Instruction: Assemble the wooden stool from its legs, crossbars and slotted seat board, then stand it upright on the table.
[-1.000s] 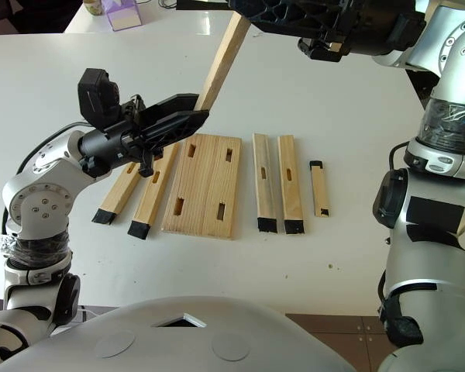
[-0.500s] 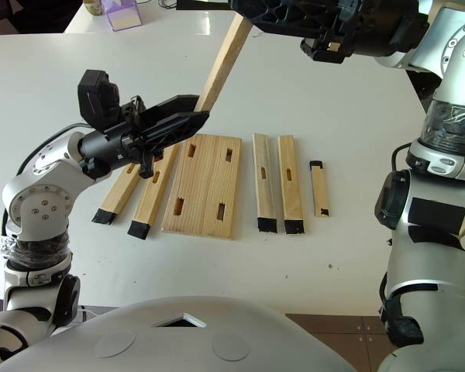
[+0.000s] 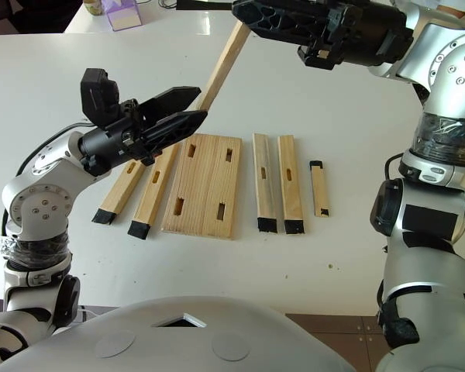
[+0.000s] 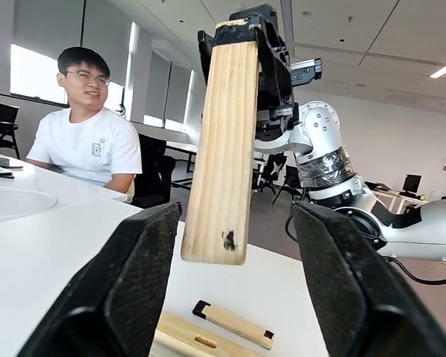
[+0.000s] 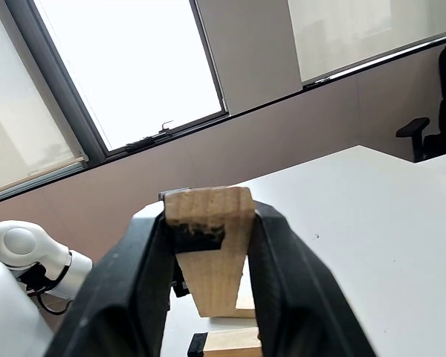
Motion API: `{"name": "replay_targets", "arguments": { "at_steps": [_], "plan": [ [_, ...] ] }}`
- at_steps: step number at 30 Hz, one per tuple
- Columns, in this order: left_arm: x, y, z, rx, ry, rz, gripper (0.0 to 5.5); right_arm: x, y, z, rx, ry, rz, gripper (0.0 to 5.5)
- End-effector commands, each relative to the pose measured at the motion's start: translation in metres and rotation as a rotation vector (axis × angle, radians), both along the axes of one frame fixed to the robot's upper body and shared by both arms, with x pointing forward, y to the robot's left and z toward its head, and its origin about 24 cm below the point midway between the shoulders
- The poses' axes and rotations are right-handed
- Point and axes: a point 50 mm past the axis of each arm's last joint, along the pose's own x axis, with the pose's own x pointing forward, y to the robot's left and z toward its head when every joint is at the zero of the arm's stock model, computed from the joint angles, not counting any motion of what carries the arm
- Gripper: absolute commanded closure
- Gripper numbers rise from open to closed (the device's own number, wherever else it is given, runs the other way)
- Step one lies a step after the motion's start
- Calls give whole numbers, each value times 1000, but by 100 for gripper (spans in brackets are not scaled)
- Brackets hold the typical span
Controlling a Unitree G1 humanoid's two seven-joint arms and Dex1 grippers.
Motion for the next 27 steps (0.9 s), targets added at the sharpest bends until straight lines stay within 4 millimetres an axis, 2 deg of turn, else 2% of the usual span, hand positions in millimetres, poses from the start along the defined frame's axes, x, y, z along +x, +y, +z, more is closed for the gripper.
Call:
{"name": "replay_targets", "arguments": {
  "at_steps": [1, 7, 12, 19, 24, 27],
  "plan": [
    [1, 6, -13, 78, 30, 39, 277, 8, -13, 2, 0, -54, -114, 418],
    [6, 15, -27, 157, 46, 110, 277, 24, -28, 0, -59, -136, -248, 418],
    [18, 22, -29, 137, 58, 305, 277, 35, -39, -16, -220, -229, -337, 418],
    [56, -2, -11, -20, 125, 768, 277, 31, -50, -53, -448, -296, -317, 418],
    [69, -16, -17, -52, 195, 1070, 277, 17, -57, -78, -577, -325, -198, 418],
    [74, -25, -22, -40, 221, 1139, 277, 8, -63, -87, -604, -327, -119, 418]
  ]
}}
